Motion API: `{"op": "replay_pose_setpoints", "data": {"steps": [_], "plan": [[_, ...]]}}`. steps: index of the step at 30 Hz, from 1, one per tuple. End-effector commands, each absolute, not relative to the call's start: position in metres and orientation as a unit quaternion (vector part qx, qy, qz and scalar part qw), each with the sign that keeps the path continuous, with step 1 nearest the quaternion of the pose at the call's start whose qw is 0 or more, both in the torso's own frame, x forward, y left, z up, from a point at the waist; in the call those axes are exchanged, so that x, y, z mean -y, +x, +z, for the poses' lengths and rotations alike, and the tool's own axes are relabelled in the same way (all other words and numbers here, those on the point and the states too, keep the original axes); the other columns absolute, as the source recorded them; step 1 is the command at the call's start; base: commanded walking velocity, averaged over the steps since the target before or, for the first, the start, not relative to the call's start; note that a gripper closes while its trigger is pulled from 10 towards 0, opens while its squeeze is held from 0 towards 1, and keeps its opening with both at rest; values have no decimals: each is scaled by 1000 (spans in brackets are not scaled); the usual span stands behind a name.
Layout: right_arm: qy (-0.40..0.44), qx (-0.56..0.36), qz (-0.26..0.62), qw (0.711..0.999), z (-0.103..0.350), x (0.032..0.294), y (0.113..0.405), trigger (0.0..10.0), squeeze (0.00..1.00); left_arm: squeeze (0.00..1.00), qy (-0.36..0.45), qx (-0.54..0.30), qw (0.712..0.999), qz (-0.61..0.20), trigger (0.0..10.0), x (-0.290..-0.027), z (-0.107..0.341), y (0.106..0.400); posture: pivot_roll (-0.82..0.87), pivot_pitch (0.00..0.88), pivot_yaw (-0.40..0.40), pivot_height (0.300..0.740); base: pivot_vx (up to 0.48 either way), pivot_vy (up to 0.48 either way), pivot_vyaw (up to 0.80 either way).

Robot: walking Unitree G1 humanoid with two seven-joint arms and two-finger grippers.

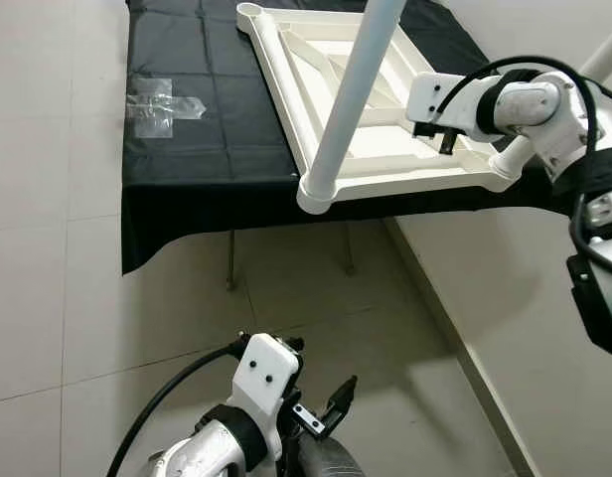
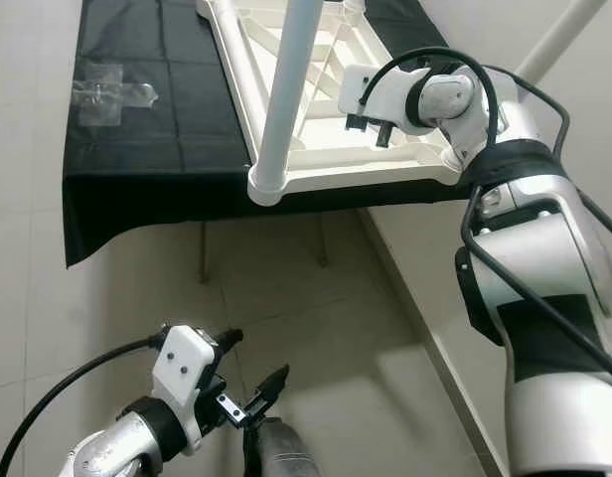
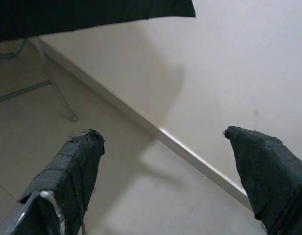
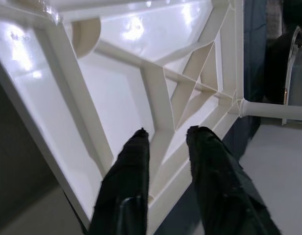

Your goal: Building children table

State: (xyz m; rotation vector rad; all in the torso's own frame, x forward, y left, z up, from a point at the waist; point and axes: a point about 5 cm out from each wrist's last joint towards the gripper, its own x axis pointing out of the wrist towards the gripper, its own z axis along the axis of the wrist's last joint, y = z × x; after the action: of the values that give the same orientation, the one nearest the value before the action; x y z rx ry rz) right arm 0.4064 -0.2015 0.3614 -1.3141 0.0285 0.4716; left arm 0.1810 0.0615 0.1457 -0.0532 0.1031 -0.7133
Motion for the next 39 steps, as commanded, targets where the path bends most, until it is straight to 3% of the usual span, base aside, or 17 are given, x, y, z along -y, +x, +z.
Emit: {"op": "replay_pose_setpoints", "data": {"steps": [1, 2, 6, 9, 10, 12, 13, 16, 18, 21, 23, 25, 26, 30, 39], "plan": [[-560, -33, 226, 797, 351, 216, 404, 10000, 0, 0, -32, -63, 933, -353, 10000, -58, 140, 180, -40, 201, -222, 740, 0, 0, 0], [-560, -33, 226, 797, 351, 216, 404, 10000, 0, 0, -32, -63, 933, -353, 10000, -58, 140, 180, -40, 201, -222, 740, 0, 0, 0], [-444, -13, 218, 869, 321, 240, 400, 10000, 0, 0, -25, -59, 938, -341, 10000, -61, 135, 187, -13, 167, -201, 740, 0, 0, 0], [-425, -10, 208, 881, 312, 246, 399, 10000, 0, 0, -22, -57, 939, -337, 10000, -62, 135, 189, -13, 167, -201, 740, 0, 0, 0], [-383, 8, 177, 906, 294, 256, 393, 10000, 0, 0, -20, -62, 942, -329, 10000, -64, 132, 191, -1, 150, -192, 740, 0, 0, 0], [-292, 35, 86, 952, 258, 272, 372, 10000, 0, 0, -21, -70, 944, -322, 10000, -68, 127, 197, 3, 129, -173, 740, 0, 0, 0], [-292, 35, 86, 952, 258, 272, 372, 10000, 0, 0, -21, -70, 944, -322, 10000, -68, 127, 197, 3, 129, -173, 740, 0, 0, 0], [-169, 34, 34, 984, 197, 256, 314, 10000, 0, 0, -26, -76, 950, -302, 10000, -76, 121, 207, 3, 99, -143, 740, 0, 0, 0], [-169, 34, 34, 984, 197, 256, 314, 10000, 0, 0, -26, -76, 950, -302, 10000, -76, 121, 207, 3, 99, -143, 740, 0, 0, 0], [-117, 14, 26, 993, 140, 220, 258, 10000, 0, 0, -29, -81, 959, -268, 10000, -85, 115, 218, 12, 71, -121, 740, 0, 0, 0], [-117, 14, 26, 993, 140, 220, 258, 10000, 0, 0, -29, -81, 959, -268, 10000, -85, 115, 218, 12, 71, -121, 740, 0, 0, 0], [-58, 17, 38, 997, 122, 182, 234, 10000, 0, 0, -21, -76, 964, -256, 10000, -90, 115, 224, 31, 46, -114, 740, 0, 0, 0], [-58, 17, 38, 997, 122, 182, 234, 10000, 0, 0, -21, -76, 964, -256, 10000, -90, 115, 224, 31, 46, -114, 740, 0, 0, 0], [-34, 34, 45, 998, 113, 142, 220, 10000, 0, 0, -7, -66, 969, -236, 10000, -94, 117, 229, 50, 18, -95, 740, 0, 0, 200], [-46, 0, 27, 999, 105, 137, 222, 10000, 0, 0, 14, -62, 974, -217, 10000, -97, 113, 239, 60, 0, -85, 740, 0, 0, 800]]}}
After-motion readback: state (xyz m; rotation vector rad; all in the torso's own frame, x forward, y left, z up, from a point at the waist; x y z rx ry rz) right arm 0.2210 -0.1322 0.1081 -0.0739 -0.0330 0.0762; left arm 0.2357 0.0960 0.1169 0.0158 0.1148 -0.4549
